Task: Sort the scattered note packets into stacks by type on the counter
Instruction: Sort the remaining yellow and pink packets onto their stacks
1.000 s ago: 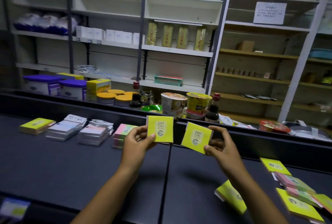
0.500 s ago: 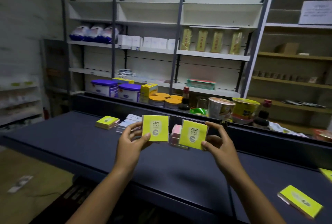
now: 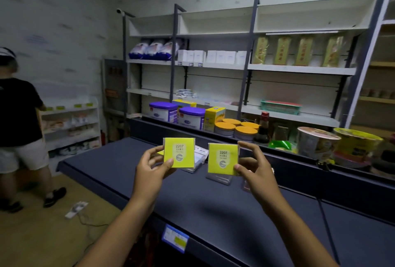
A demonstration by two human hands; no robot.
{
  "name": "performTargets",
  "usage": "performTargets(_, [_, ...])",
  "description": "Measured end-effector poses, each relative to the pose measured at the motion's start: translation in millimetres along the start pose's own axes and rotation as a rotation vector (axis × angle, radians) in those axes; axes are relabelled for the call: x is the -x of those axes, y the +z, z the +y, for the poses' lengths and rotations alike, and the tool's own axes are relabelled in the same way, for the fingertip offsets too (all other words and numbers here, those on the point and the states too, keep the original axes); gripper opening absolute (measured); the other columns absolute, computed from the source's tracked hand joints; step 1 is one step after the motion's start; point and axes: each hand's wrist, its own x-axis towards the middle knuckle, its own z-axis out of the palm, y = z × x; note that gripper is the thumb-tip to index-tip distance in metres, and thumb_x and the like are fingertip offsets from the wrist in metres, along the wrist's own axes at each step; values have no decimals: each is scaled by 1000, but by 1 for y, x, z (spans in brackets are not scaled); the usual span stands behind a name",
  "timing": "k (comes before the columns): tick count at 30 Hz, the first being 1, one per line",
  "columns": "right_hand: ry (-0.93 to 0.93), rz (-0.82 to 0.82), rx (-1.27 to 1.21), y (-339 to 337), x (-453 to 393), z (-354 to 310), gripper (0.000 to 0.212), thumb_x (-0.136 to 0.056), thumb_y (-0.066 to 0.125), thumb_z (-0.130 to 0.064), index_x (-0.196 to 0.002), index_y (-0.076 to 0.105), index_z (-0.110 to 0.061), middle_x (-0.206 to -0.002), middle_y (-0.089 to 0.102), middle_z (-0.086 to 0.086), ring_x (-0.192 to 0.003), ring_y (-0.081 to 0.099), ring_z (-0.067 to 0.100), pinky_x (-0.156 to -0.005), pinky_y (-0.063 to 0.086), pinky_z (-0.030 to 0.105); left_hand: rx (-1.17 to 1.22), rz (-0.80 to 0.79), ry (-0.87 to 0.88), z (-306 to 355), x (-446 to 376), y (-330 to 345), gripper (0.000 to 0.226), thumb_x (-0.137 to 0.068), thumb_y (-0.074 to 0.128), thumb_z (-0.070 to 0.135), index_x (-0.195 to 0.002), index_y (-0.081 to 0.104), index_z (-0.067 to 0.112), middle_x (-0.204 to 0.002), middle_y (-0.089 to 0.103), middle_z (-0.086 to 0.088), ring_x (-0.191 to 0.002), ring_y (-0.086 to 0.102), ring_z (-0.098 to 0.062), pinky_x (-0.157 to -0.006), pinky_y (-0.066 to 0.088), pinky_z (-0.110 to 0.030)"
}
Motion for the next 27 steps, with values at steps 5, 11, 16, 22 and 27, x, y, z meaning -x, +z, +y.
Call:
performTargets(5, [-23, -22, -32, 19, -26, 8, 57, -91, 64, 0, -122, 56, -47, -93, 75, 1, -90, 71, 10, -78, 57, 23, 5, 22, 12, -9, -25, -10, 34, -88, 65, -1, -118, 57, 11, -103, 70, -9, -86, 73, -12, -68, 60, -23])
performTargets(11, [-31, -53, -20, 50, -55, 12, 54, -93, 64, -4, -124, 55, -47, -96, 76, -4, -92, 72, 8, -78, 57, 24, 1, 51, 0, -22, -63, -35, 34, -88, 66, 0, -116, 57, 16, -99, 72, -11, -85, 74, -16, -67, 59, -22])
performTargets(16, [-26, -26, -21, 82, -78, 17, 51, -93, 64, -2, -122, 58, -43, -99, 75, -2, -93, 72, 8, -71, 58, 21, -16, 15, -25, -41, -104, -56, 31, -87, 67, 0, -107, 58, 21, -96, 74, -12, -86, 74, -19, -68, 60, -25])
performTargets(22, [-8, 51, -25, 124, -105, 30, 47, -94, 60, 1, -112, 65, -42, -98, 76, -1, -94, 73, 14, -77, 61, 31, -17, -96, -60, -65, -165, -77, 27, -87, 65, -4, -100, 59, 20, -89, 76, -10, -82, 75, -19, -65, 59, -26])
performTargets(27, [2, 109, 0, 156, -129, 38, 44, -95, 58, 3, -108, 67, -38, -97, 75, 3, -96, 72, 16, -79, 61, 32, -65, -177, -53, -89, -216, -89, 24, -87, 66, -3, -94, 61, 19, -94, 69, -11, -83, 71, -17, -74, 61, -36])
